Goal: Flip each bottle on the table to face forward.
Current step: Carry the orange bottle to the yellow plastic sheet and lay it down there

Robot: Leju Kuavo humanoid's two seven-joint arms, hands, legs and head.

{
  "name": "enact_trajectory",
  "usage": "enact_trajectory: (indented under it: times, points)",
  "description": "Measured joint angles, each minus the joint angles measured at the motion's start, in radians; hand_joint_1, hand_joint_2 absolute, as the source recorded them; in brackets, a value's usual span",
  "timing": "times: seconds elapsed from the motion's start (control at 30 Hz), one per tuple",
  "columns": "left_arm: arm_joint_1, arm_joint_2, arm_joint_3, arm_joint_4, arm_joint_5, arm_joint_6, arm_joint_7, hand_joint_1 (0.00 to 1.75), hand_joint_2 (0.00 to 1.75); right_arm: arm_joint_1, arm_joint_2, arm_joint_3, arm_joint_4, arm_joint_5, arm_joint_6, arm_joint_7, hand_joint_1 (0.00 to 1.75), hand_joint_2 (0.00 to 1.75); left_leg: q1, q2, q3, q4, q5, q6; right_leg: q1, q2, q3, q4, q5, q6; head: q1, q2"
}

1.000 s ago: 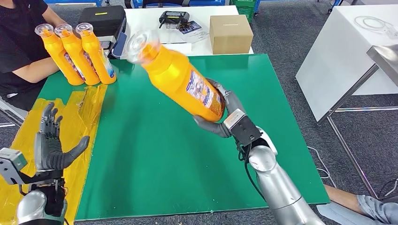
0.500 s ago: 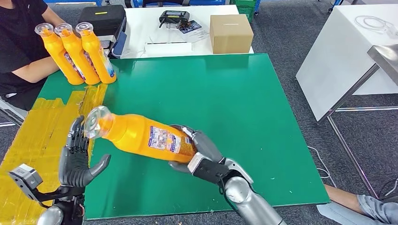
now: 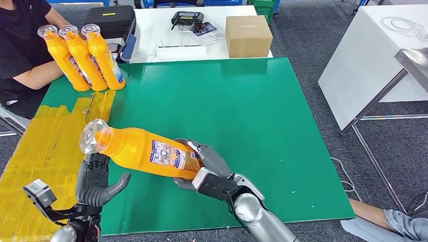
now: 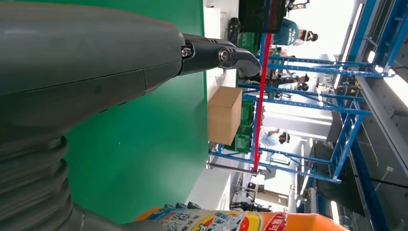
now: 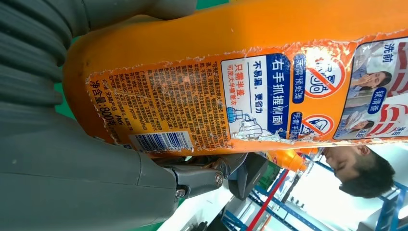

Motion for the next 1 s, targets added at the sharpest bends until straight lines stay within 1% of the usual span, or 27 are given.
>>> enact_trajectory:
  times: [0.5,0.8,1.0]
  points:
    - [0.003,-0.003,-0.008,-0.004,0.001,-0.005,0.001,0.00,1.75,-0.001,0.001,0.001,0.006,0.000,0.000,0.000,1.75,1.75,0.000,0.000,0.000,0.000,0.000,0.000,0.000,0.000,0.000,0.000,0.000,0.000,0.000,0.000]
    - [0.015,-0.003,-0.060,-0.011,0.004,-0.029,0.006,0.00,1.75,-0.032,0.013,-0.001,0.031,0.000,-0.016,0.011,1.75,1.75,0.000,0.000,0.000,0.000,0.000,0.000,0.000,0.000,0.000,0.000,0.000,0.000,0.000,0.000]
    - [0.015,0.000,-0.082,-0.011,0.055,-0.059,0.037,0.00,1.75,-0.048,0.029,-0.001,0.077,0.012,-0.015,0.030,1.75,1.75,0.000,0.000,0.000,0.000,0.000,0.000,0.000,0.000,0.000,0.000,0.000,0.000,0.000,0.000]
